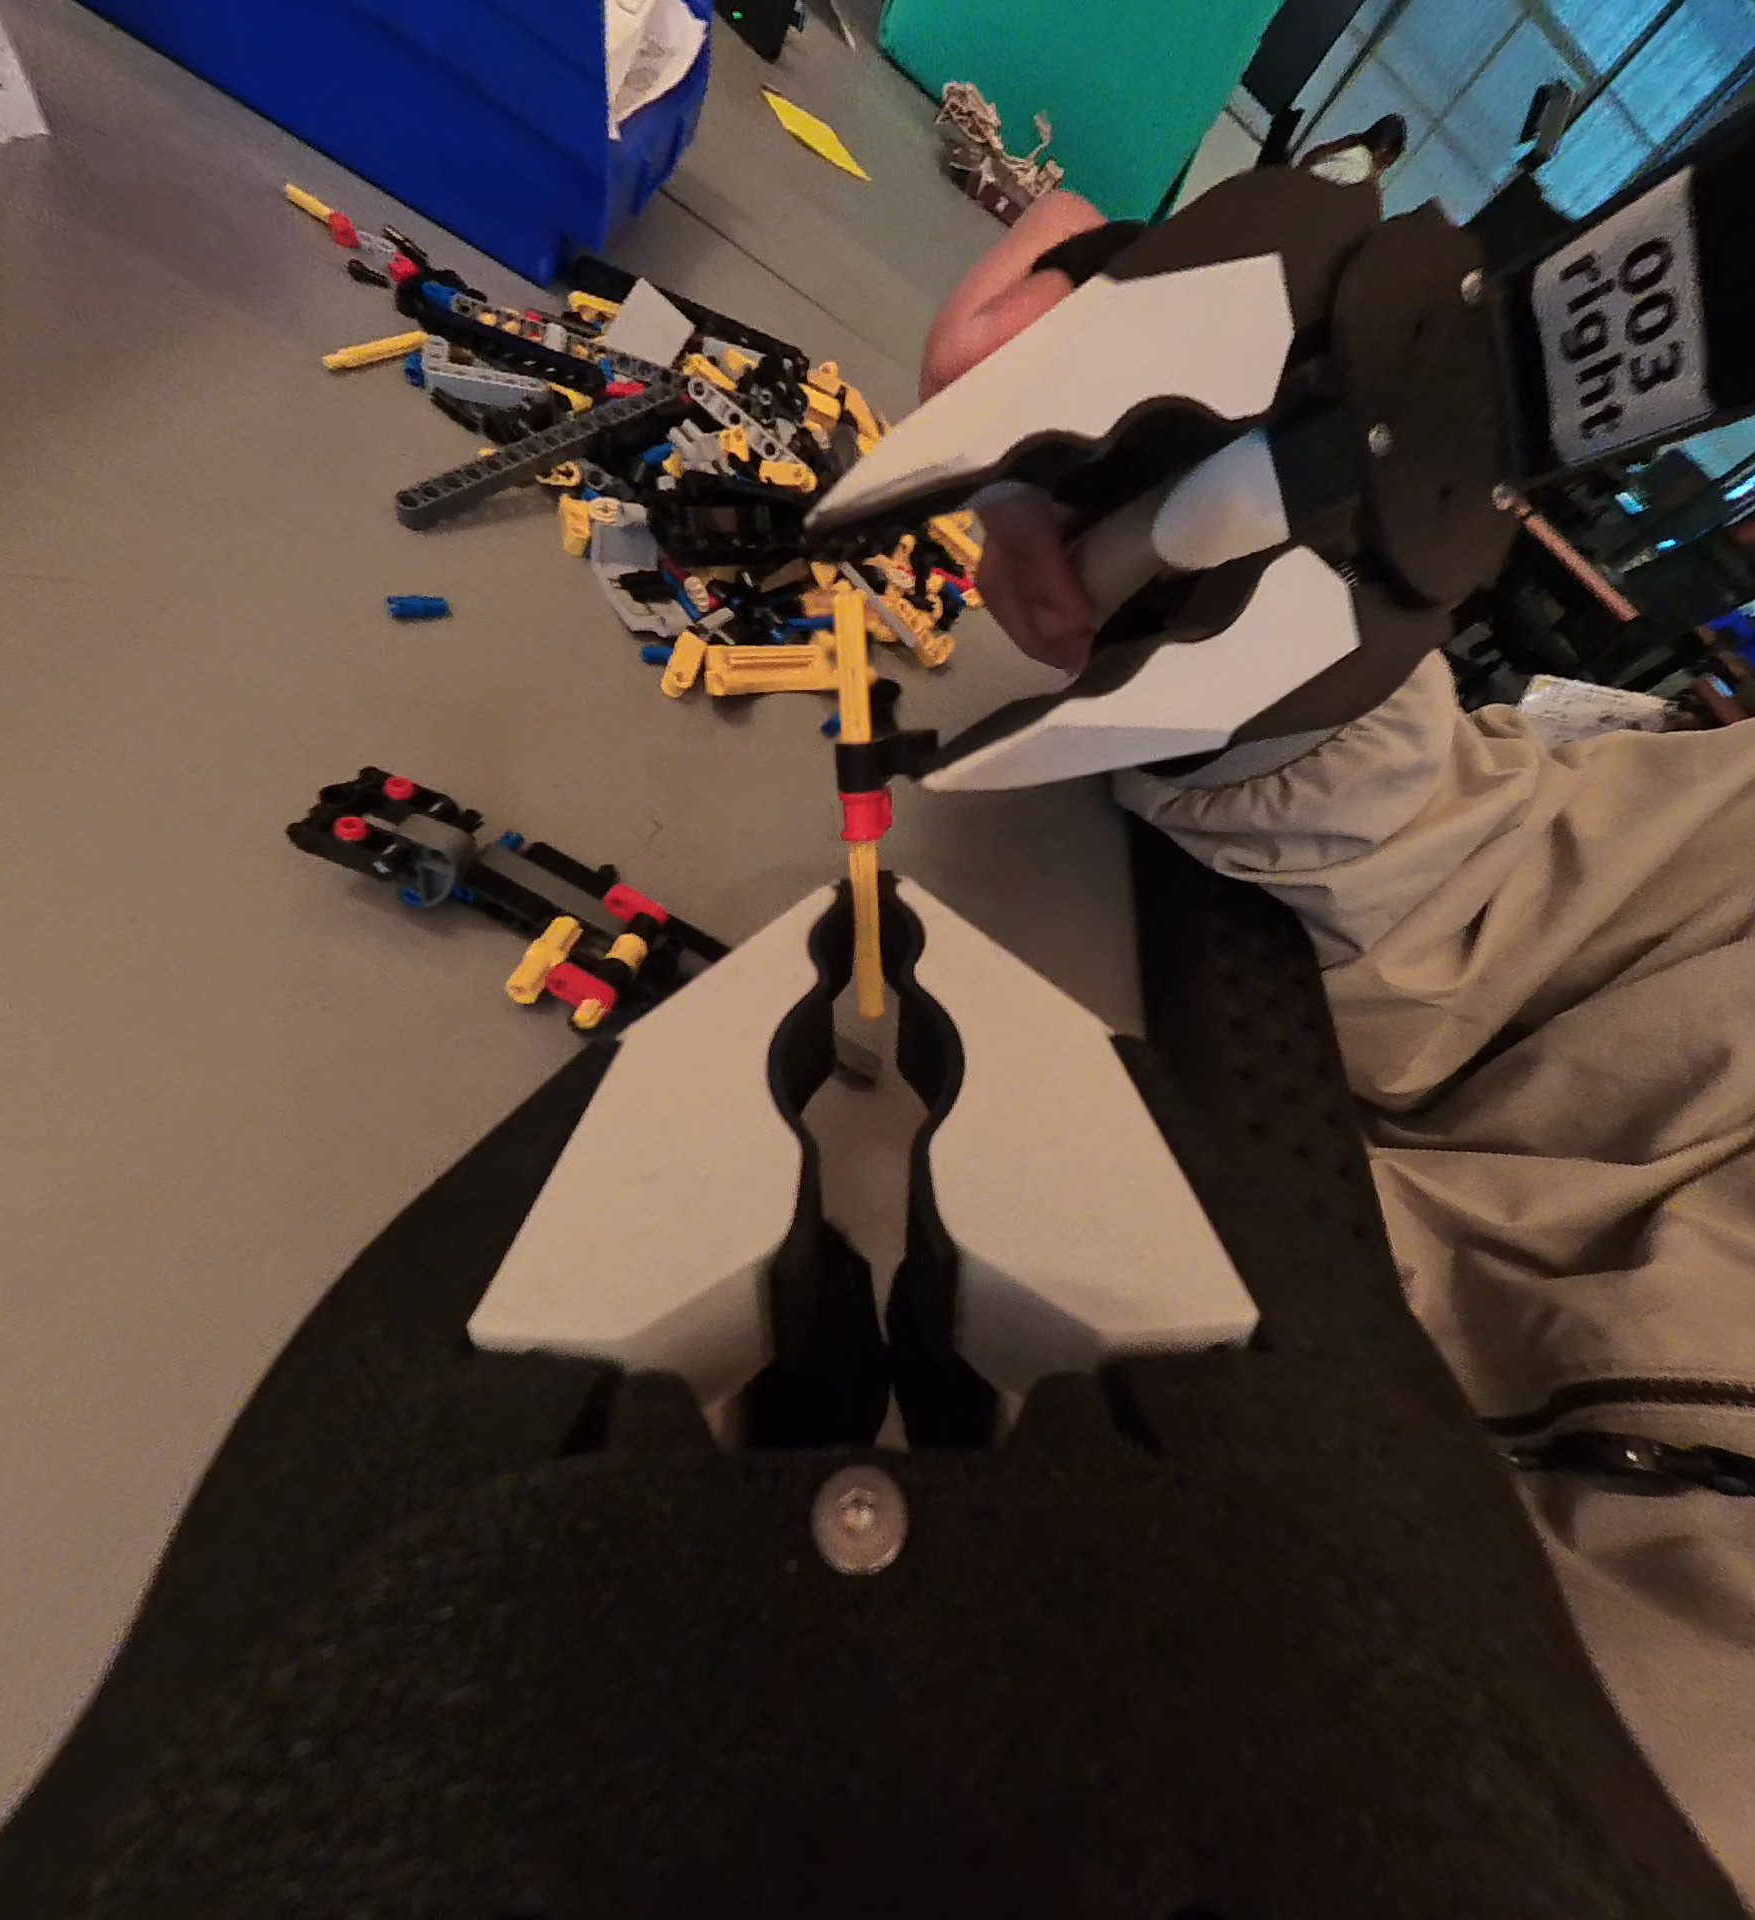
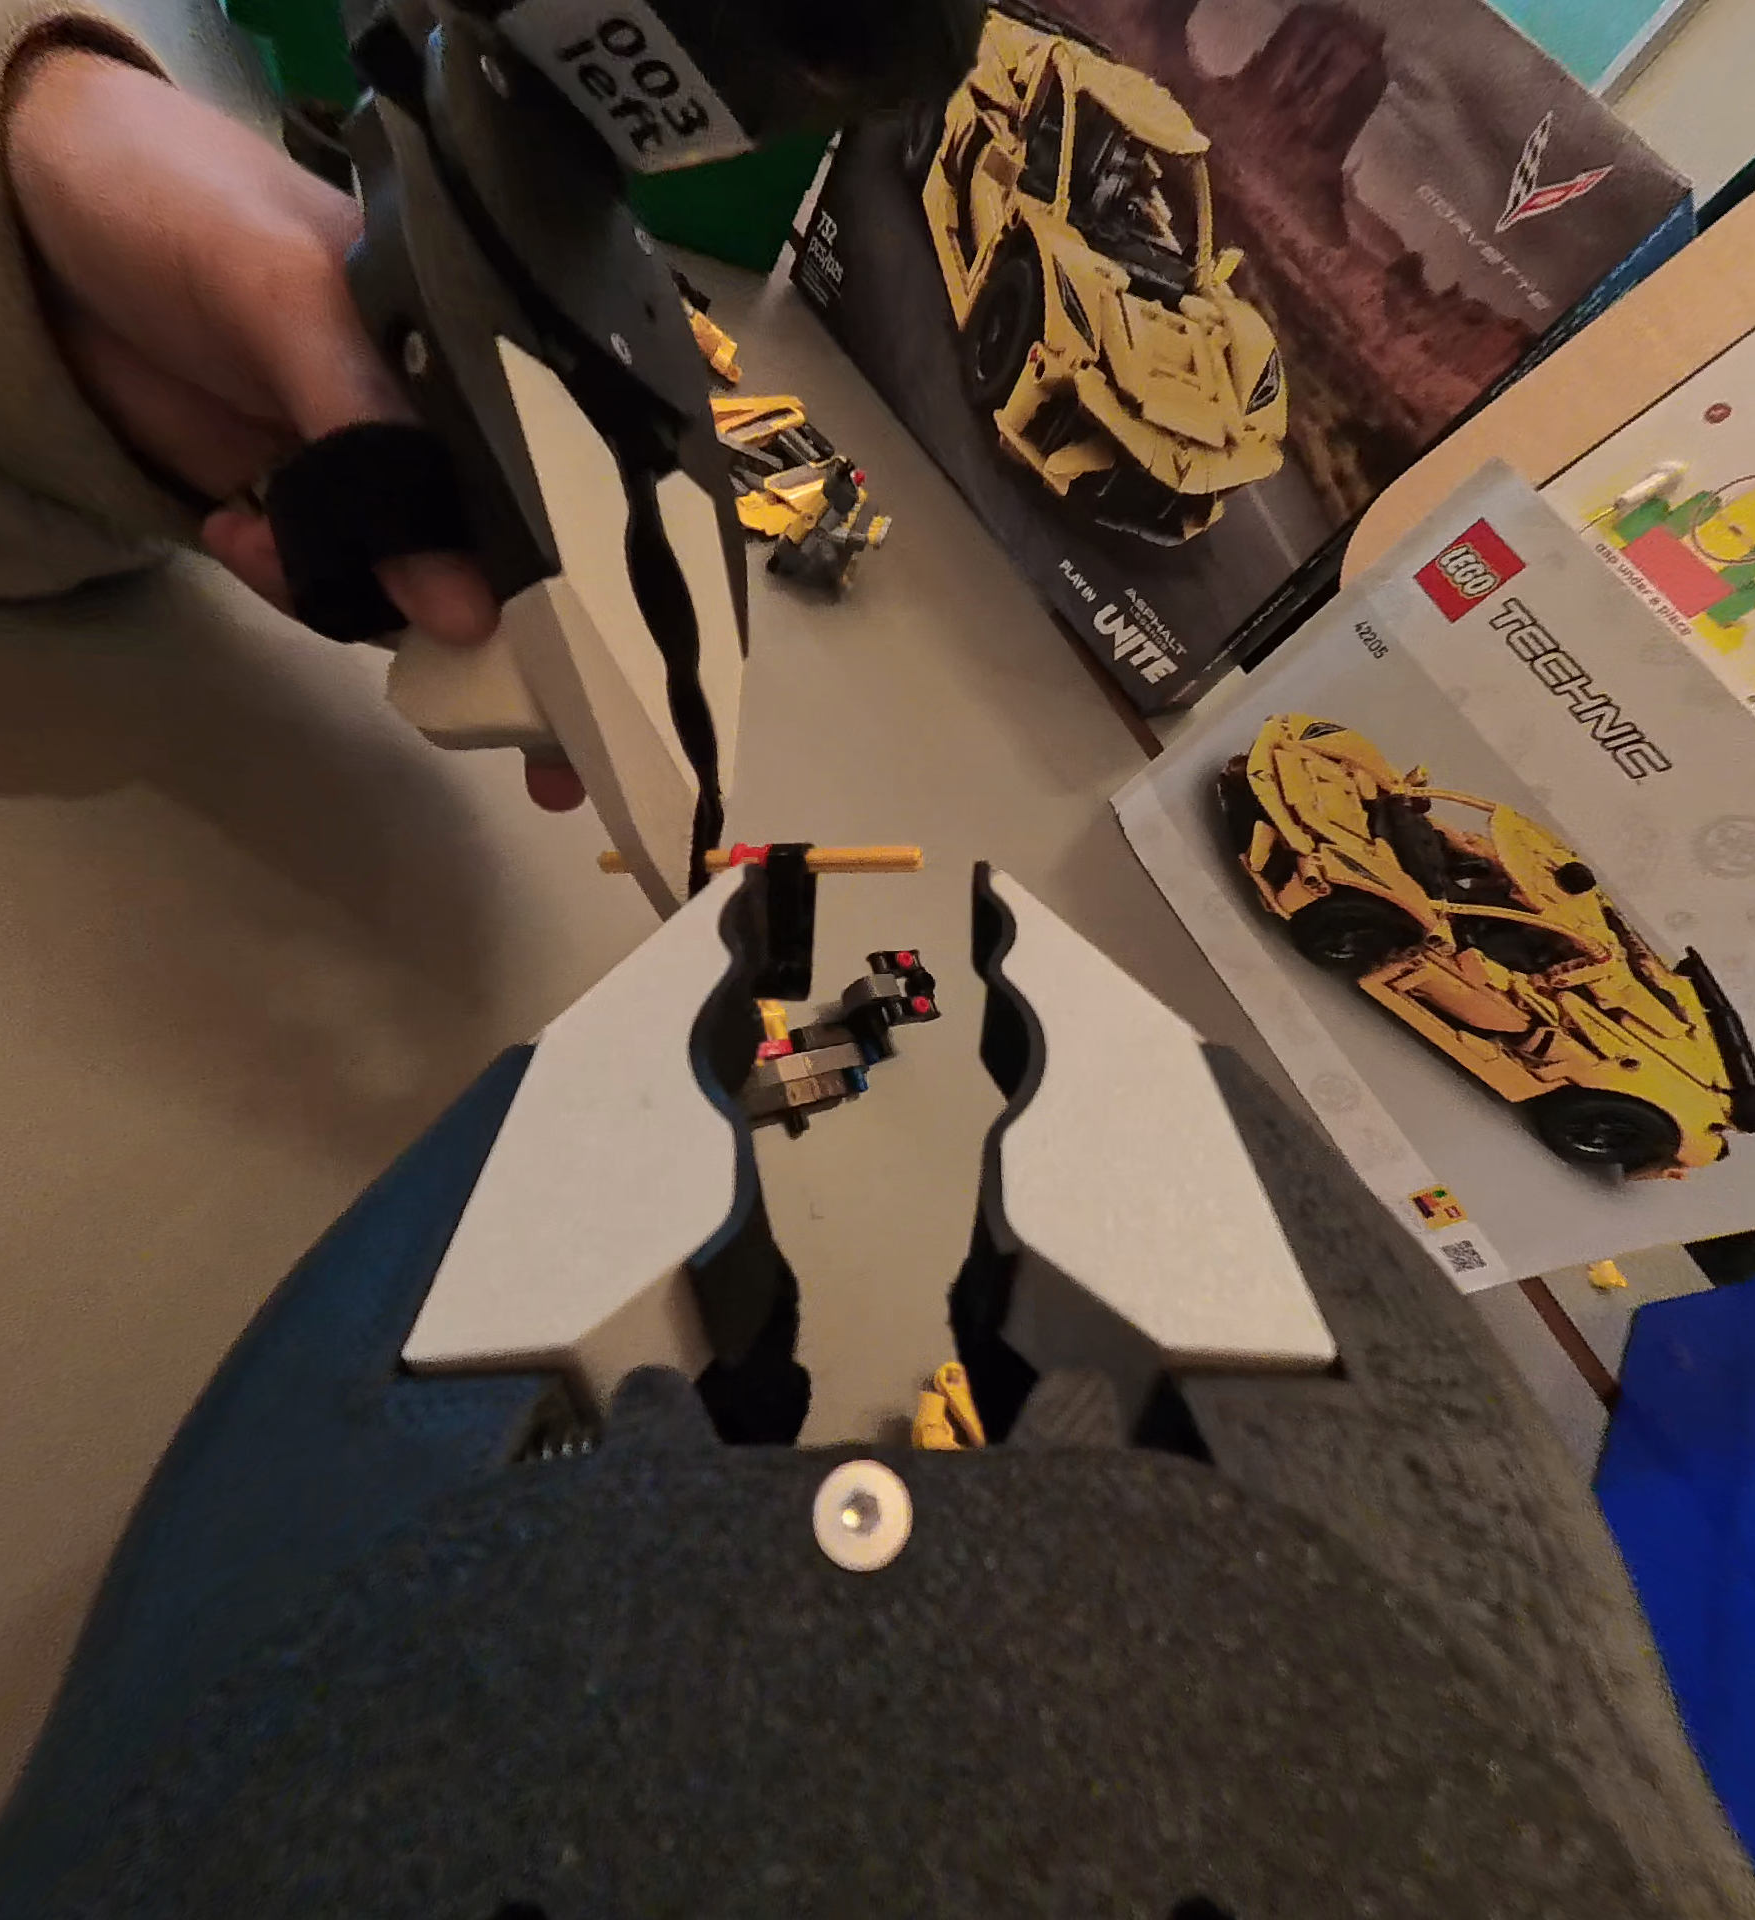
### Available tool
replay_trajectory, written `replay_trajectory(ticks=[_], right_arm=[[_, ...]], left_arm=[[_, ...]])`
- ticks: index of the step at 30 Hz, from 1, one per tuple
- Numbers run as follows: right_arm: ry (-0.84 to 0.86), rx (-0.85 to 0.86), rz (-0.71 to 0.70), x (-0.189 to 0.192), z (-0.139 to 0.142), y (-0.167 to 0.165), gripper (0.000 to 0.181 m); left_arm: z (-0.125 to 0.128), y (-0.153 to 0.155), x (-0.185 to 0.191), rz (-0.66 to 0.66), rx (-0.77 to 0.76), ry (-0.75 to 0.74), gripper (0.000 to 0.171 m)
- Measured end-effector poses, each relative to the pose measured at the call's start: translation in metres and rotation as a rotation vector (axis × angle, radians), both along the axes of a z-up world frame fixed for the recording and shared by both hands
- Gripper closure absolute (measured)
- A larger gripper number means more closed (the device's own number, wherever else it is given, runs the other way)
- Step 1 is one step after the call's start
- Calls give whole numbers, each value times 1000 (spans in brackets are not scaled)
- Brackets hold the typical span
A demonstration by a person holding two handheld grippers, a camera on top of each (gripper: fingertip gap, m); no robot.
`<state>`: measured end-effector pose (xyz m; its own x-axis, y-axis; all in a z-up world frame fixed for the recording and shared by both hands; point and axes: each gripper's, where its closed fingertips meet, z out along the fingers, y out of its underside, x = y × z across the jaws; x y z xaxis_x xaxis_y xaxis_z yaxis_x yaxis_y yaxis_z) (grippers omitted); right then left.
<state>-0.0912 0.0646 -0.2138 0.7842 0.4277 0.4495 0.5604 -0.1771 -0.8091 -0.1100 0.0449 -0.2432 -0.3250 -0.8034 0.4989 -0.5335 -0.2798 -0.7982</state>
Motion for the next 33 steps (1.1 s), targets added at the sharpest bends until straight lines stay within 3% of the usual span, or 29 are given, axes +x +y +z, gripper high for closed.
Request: replay_trajectory(ticks=[7, 18, 33], right_arm=[[-81, -45, 37, -10, -13, -4, 140], [-173, -80, -15, -1, -28, 0, 141], [-151, -52, 41, -5, -30, -2, 144]], left_arm=[[-5, -5, -1, -25, -19, 22, 168], [-6, -7, 0, -31, -10, 18, 167], [-11, -14, -1, -58, 59, 24, 166]])
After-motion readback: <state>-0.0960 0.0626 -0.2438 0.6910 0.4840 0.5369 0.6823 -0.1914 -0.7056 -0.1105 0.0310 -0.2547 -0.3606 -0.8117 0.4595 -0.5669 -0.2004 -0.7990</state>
